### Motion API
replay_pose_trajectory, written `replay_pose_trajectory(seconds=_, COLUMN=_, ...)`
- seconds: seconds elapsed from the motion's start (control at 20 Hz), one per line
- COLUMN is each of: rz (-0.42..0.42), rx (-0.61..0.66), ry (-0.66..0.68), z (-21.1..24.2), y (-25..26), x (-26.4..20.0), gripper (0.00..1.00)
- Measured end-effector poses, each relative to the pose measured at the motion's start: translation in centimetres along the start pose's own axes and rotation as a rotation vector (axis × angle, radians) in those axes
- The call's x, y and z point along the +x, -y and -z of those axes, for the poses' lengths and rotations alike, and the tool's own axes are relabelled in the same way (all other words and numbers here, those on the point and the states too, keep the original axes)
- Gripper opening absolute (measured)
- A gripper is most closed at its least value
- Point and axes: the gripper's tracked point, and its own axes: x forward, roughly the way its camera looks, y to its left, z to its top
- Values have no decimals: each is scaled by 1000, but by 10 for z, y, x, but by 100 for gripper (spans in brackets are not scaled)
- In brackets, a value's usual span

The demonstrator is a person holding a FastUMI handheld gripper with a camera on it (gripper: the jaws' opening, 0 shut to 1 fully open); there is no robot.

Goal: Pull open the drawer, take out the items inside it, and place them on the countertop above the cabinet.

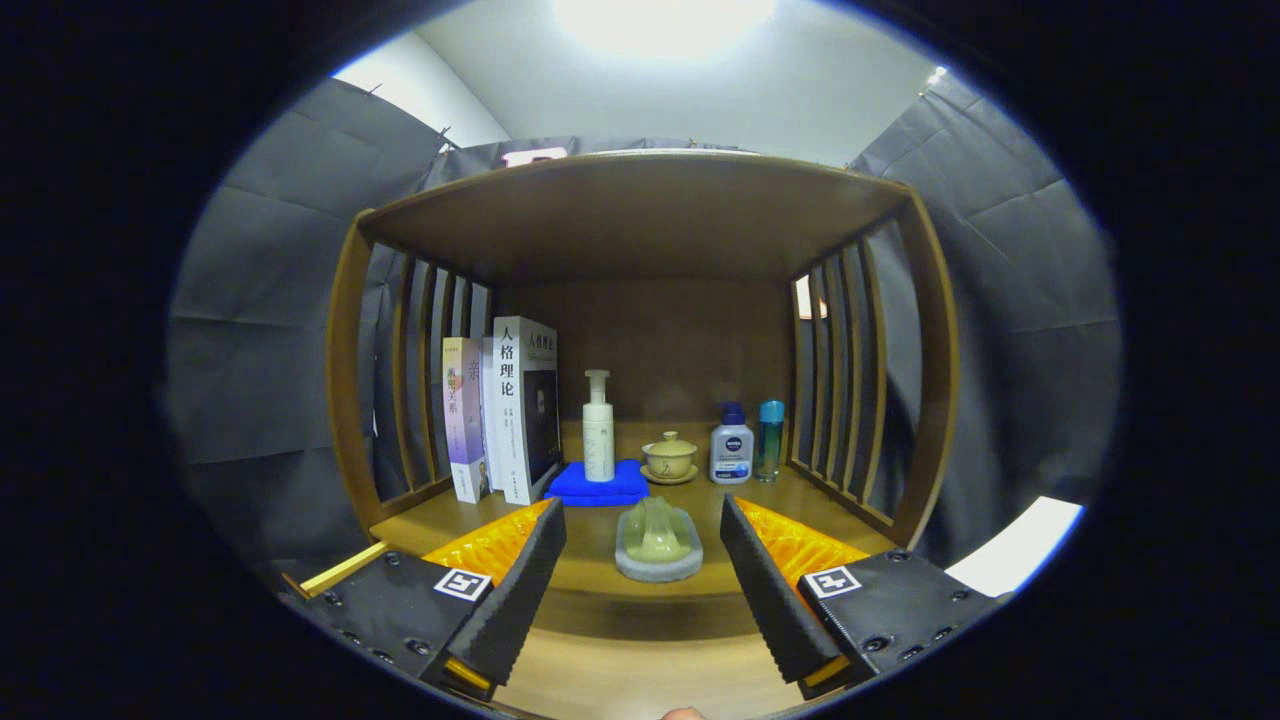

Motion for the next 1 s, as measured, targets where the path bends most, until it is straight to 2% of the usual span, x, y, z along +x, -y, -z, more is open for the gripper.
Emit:
replay_pose_trajectory(seconds=0.5, rz=41, rx=-73, ry=88, z=34, y=-1, x=-67, gripper=98)
replay_pose_trajectory(seconds=0.65, rz=8, rx=-112, ry=130, z=37, y=-20, x=-81, gripper=98)
replay_pose_trajectory(seconds=1.0, rz=-17, rx=-93, ry=69, z=80, y=-38, x=-97, gripper=98)
